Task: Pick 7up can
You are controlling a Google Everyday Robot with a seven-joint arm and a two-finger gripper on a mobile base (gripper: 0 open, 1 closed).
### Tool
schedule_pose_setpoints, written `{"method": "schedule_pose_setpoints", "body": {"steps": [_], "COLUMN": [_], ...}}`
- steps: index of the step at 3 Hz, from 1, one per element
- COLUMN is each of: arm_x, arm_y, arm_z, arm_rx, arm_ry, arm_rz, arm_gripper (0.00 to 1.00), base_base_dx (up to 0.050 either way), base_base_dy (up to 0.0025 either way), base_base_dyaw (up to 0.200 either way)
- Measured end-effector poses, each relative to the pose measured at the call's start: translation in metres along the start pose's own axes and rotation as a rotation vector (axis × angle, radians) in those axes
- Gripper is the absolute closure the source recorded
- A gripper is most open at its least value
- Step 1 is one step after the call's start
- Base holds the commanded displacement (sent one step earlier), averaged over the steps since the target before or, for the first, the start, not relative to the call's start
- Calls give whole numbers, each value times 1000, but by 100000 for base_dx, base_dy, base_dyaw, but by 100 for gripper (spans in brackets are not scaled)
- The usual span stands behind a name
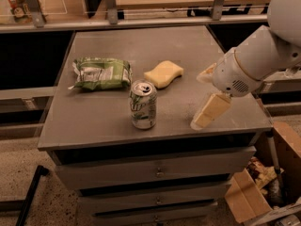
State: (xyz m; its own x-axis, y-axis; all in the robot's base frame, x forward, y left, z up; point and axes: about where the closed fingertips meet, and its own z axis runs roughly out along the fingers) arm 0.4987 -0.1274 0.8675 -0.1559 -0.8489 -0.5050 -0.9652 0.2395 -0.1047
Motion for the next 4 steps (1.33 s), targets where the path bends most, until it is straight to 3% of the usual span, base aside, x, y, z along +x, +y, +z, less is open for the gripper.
{"method": "schedule_pose_setpoints", "body": {"steps": [3, 4], "arm_x": [0, -2], "arm_y": [-1, 0], "arm_z": [16, 14], "arm_rx": [-36, -35], "arm_ry": [-47, -56], "arm_rz": [4, -1], "arm_gripper": [87, 100], "base_base_dx": [0, 0], "base_base_dy": [0, 0], "base_base_dyaw": [0, 0]}}
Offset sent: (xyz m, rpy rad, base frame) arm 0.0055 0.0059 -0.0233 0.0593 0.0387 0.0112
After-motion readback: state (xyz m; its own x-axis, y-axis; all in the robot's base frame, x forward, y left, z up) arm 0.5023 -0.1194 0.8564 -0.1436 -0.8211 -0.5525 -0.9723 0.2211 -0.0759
